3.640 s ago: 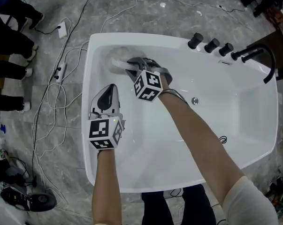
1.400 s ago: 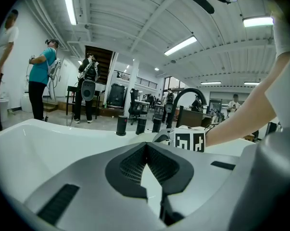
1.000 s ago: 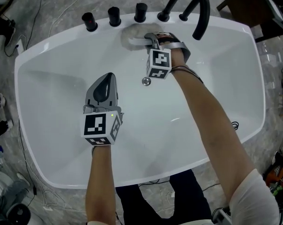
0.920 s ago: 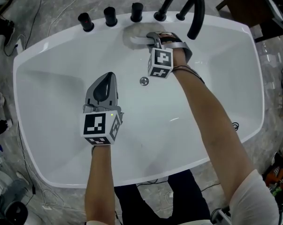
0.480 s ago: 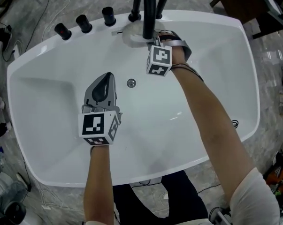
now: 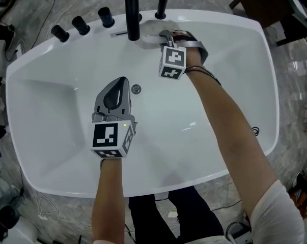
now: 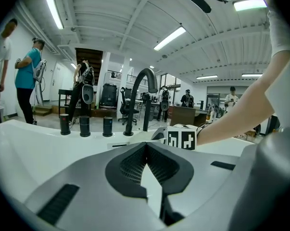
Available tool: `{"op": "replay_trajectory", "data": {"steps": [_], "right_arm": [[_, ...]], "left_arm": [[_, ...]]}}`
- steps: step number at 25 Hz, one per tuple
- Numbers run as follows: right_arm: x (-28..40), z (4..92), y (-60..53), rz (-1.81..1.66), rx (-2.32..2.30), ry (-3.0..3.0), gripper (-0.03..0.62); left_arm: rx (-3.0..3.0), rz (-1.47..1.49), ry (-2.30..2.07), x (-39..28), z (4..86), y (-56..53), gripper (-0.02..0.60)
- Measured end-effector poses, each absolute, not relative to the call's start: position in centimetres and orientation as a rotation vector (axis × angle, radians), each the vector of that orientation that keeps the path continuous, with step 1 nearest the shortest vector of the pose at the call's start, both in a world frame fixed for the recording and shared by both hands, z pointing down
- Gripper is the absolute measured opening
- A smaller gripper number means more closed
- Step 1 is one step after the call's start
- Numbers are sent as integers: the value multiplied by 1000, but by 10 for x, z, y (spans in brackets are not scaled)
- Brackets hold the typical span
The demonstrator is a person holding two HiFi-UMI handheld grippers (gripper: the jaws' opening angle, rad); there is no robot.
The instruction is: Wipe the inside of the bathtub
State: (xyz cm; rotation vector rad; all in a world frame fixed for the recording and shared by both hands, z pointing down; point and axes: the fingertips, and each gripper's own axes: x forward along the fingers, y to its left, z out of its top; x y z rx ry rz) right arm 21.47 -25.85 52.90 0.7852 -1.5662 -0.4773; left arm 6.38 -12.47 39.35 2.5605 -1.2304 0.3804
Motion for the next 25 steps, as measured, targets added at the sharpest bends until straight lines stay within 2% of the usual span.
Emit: {"op": "replay_trajectory", "data": {"steps": [8,25], "right_arm": [[244,530,-250,-418,821,-1523,95],[248,529,-249,-417,842,-1506,95]], "left_arm": [[2574,337,-1158,82,390,-119,8],[2585,307,-1122,78,403,-134,8]]}}
